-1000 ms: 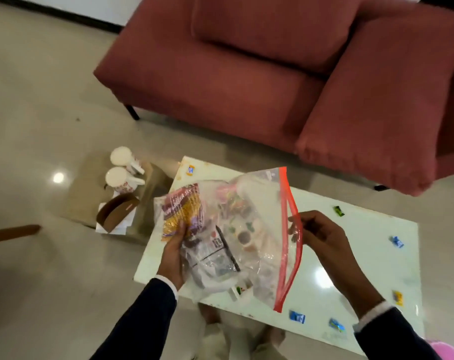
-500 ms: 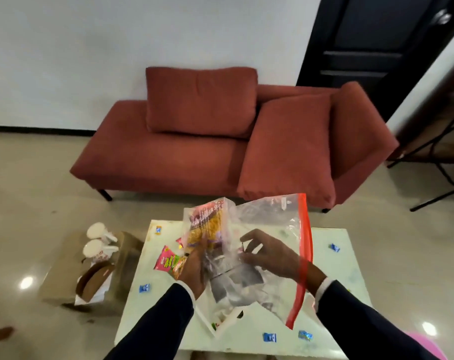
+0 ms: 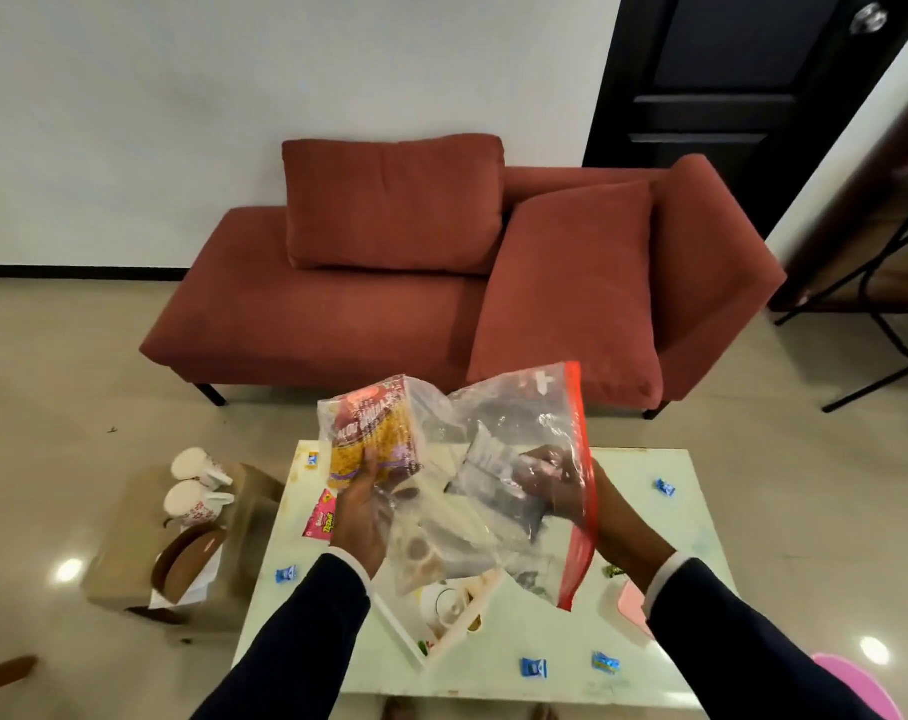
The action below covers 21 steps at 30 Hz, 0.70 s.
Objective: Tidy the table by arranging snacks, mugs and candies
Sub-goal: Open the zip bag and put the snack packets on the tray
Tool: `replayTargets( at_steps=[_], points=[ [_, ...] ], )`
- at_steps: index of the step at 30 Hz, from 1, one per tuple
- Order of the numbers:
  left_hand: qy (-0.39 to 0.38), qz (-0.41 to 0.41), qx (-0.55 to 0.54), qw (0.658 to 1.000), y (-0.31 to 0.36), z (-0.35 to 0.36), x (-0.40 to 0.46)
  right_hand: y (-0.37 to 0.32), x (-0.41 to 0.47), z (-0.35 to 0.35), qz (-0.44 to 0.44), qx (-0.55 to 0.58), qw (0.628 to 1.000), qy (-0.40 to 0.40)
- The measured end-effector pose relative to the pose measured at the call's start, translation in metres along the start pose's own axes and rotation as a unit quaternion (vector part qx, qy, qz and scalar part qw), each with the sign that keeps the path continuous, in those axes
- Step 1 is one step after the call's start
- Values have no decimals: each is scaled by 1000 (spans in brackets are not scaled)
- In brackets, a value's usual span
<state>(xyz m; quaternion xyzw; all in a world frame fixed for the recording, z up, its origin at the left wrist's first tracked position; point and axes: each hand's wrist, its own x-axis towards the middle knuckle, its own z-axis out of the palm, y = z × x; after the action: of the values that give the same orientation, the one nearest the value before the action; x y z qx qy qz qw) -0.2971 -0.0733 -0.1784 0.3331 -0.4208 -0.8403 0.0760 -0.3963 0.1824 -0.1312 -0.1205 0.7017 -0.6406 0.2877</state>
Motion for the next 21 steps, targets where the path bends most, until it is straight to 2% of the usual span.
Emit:
replayTargets(
  at_steps=[4,6,9,11,13,16,17,19,21],
  points=[
    [5,-15,10,1000,-1,-19,0,-1,-2,-17,-5,12,998,59],
    [19,-2,5,1000,-3,-24,-2,0,-1,-21,21,33,997,64],
    [52,15,4,999,-3,-29,-5,-1,-3,-29,36,-4,998,54],
    [97,35,30,994,-2,-37,-2,3,-2,-37,50,-3,998,26],
    [137,55,7,989,-2,-49,-3,6,1,-45,89,57,994,-16],
    [128,4,-45,991,-2,-70,-13,14,10,-53,146,222,958,-109],
    [120,-10,-65,991,0,-76,-20,16,13,-53,145,242,949,-144],
    [123,-8,-118,985,4,-91,-29,26,24,-46,138,193,956,-173],
    [159,25,-144,976,13,-106,-36,36,38,-30,152,138,965,-162]
  ],
)
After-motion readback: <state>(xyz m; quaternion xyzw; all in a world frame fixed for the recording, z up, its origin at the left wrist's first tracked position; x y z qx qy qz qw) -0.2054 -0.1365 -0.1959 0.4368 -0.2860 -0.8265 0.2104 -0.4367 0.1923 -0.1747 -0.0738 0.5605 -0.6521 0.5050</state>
